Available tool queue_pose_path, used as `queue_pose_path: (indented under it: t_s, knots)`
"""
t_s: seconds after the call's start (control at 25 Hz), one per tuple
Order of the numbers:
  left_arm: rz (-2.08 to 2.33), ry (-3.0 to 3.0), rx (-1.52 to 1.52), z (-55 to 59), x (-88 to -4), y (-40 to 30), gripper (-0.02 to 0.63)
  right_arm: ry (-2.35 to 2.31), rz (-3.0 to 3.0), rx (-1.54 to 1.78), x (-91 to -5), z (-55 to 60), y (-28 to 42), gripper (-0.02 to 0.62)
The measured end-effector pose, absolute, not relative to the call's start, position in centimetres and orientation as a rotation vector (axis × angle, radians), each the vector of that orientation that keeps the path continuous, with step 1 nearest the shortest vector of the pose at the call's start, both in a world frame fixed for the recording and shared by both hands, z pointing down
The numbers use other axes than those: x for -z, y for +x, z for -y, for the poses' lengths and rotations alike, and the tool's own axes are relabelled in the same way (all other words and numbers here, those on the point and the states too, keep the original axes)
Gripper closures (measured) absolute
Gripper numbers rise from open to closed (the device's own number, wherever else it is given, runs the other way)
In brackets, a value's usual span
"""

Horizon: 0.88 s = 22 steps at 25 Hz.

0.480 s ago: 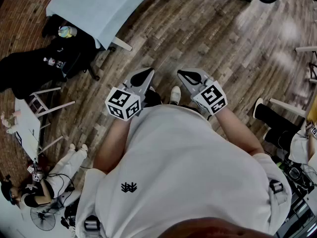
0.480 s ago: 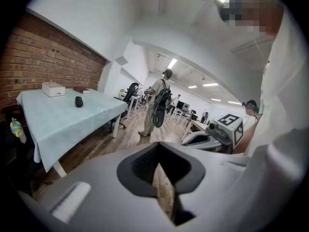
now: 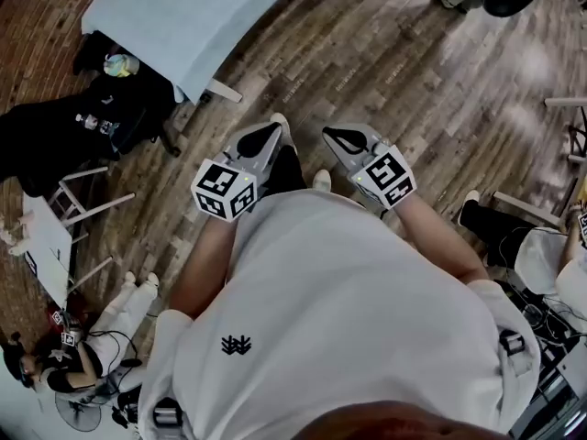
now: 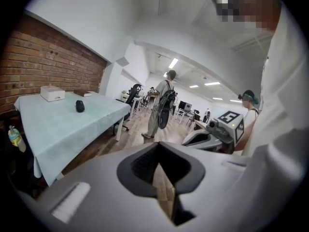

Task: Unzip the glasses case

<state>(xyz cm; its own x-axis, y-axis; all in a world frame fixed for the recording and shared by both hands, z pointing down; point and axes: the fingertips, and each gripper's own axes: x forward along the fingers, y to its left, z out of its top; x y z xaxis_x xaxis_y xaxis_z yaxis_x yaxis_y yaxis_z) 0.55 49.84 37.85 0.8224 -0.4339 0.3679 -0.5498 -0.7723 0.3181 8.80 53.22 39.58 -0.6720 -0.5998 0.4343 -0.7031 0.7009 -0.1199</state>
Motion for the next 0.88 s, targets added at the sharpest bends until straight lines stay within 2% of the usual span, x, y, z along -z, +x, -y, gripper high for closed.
queue_pose_path:
  t_s: [0.4,0.56,0.88]
  knots:
    - [0.716,2.642,-0.397,-34.9,-37.2,0.3,0.544,1.024,2.492,-0.415,-38.9,-38.8,7.7,0.592]
    - [0.685,2.641,-0.385,-28.3,-37.5,-1.2,0.520,1.055,2.475,-0.390,-39.4,-31.8,6.3,0.591]
    - [0.822,2.600,-0.365,-17.6,-37.8,-5.6,0.518,0.985,2.455,-0.367,-40.7,-21.2,3.7,0.591]
